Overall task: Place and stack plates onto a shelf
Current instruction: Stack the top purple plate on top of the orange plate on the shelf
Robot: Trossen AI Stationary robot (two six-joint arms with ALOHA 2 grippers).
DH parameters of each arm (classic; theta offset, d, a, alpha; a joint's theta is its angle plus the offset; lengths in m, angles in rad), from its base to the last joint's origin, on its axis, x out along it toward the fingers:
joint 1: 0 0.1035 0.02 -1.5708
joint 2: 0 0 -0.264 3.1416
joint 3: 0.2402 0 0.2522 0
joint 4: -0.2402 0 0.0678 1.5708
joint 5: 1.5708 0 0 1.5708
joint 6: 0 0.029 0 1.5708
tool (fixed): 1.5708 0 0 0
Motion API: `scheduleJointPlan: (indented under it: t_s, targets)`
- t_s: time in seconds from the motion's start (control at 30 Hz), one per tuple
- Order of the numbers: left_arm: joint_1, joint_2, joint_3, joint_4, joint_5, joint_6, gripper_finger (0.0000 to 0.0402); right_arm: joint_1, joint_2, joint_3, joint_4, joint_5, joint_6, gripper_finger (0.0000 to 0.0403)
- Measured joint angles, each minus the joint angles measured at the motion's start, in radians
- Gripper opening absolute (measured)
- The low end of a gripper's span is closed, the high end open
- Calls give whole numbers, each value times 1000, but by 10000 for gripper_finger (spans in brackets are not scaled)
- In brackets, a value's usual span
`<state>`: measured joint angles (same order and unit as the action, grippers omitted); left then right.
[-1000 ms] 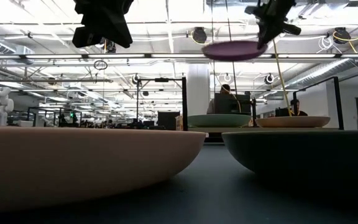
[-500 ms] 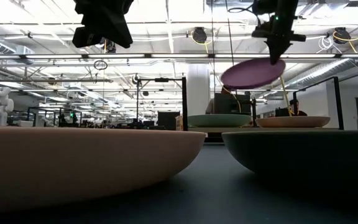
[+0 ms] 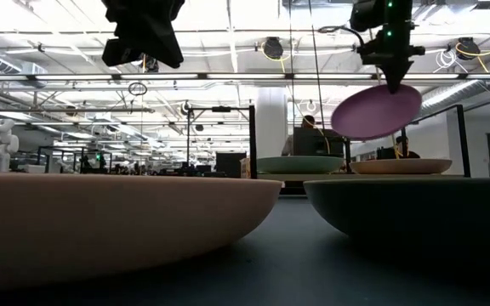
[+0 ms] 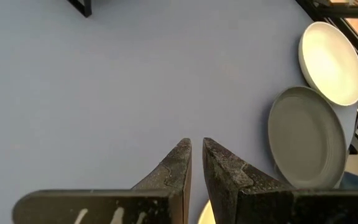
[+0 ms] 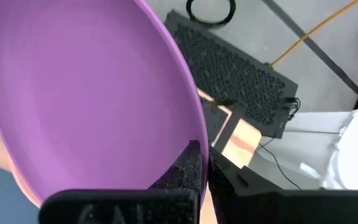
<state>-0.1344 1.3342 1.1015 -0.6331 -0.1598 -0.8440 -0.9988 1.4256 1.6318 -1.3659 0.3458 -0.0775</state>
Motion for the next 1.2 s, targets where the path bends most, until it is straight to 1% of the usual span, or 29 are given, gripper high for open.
scheduleJointPlan:
  t_s: [0.2, 0.5, 0.8, 1.2]
  targets:
    - [35, 0, 0, 0, -2, 16, 44, -11, 50, 0, -75, -2, -98, 0]
    - [59, 0, 0, 0, -2, 29, 44, -10, 105, -1, -73, -3, -250, 0]
    - [59, 0, 0, 0, -1, 30, 44, -10, 112, -1, -40, -5, -336, 0]
    - [59, 0, 0, 1, -1, 30, 44, -7, 112, -1, -2, -26, -548, 0]
